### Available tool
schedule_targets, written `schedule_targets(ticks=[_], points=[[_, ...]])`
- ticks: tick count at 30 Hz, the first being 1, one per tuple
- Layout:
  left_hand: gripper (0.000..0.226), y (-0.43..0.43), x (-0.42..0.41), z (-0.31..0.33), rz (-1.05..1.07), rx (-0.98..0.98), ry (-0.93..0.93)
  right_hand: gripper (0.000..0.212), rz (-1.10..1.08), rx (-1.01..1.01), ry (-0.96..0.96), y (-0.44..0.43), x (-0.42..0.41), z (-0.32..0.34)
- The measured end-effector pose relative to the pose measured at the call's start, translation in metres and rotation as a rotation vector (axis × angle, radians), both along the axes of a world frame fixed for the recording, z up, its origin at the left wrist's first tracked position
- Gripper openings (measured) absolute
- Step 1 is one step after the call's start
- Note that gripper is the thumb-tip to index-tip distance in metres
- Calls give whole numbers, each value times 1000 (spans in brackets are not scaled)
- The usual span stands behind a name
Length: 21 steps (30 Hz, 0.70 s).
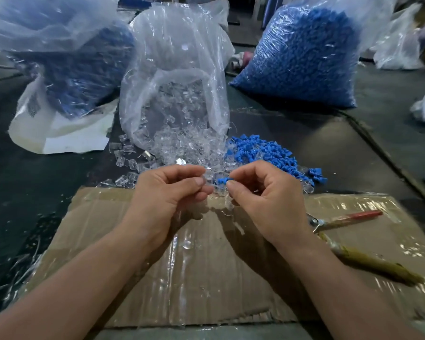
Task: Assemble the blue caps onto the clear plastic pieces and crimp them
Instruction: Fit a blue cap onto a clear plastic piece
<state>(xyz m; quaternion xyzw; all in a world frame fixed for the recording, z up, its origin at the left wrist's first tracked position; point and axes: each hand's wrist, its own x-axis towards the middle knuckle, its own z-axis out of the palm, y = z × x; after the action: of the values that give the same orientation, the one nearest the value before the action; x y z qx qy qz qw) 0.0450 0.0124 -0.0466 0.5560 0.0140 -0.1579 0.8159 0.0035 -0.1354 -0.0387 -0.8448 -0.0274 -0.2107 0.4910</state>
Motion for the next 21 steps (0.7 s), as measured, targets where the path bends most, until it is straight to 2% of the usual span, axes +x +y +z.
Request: schedule_targets(ticks=[9,21], points=[[15,0,-7,5,-40,90,-139,14,-31,-37,-37,3,1,-2],[25,-3,-15,10,-93,243,-296,17,-20,-59,-60,8,-1,-3]])
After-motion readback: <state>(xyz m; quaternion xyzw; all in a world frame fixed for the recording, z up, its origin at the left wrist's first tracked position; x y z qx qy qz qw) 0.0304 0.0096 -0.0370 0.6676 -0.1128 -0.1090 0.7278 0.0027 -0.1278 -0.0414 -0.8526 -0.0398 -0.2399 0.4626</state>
